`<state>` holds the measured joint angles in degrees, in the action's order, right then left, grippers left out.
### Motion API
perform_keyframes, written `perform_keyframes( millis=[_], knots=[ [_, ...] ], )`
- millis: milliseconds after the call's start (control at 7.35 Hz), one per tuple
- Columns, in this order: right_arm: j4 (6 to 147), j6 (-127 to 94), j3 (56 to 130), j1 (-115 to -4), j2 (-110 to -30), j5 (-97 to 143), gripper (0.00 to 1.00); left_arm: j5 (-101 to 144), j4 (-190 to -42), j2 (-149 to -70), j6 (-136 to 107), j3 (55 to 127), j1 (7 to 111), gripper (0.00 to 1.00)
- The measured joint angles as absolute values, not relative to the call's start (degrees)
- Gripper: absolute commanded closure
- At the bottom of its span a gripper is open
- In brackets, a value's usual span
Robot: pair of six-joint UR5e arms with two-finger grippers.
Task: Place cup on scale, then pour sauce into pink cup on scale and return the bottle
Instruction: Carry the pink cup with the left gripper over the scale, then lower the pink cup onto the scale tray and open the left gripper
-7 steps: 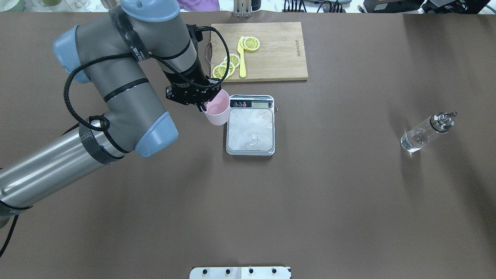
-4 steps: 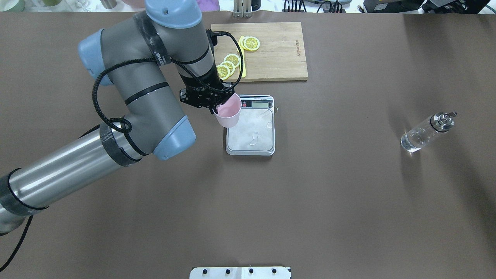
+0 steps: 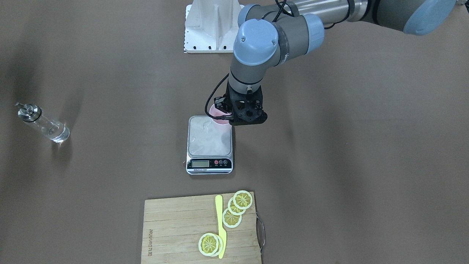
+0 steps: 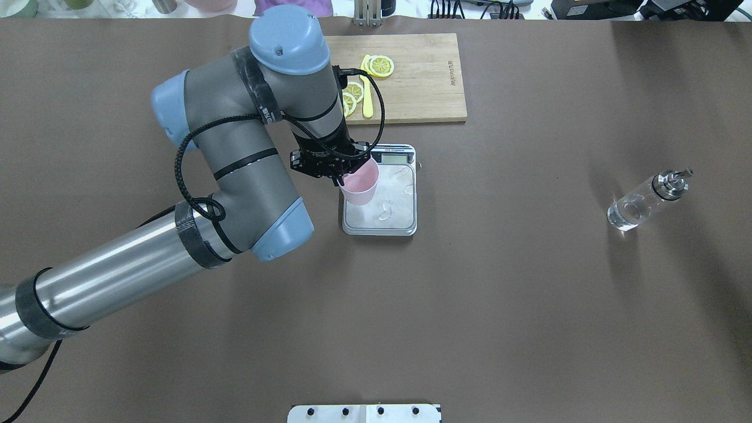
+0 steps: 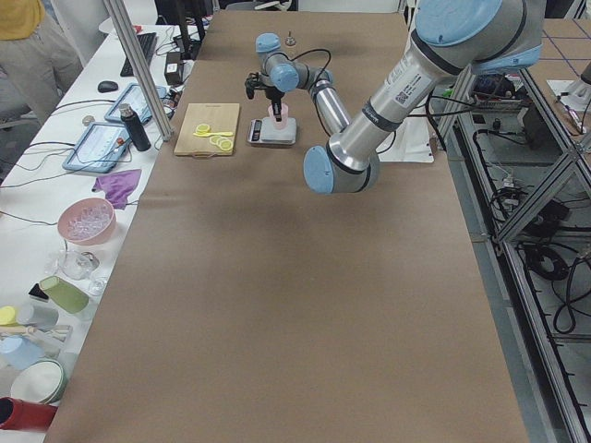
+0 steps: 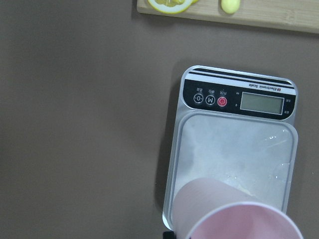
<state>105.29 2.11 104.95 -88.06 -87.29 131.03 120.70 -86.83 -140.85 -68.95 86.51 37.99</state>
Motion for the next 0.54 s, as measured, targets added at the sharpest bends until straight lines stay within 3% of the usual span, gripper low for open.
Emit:
perform_keyframes(
  millis=[544],
  knots=[
    [105.29, 2.11, 105.02, -88.07, -87.36, 130.97, 0.00, 118.22, -92.22, -140.80, -69.08, 83.42, 37.11, 1.00]
  ],
)
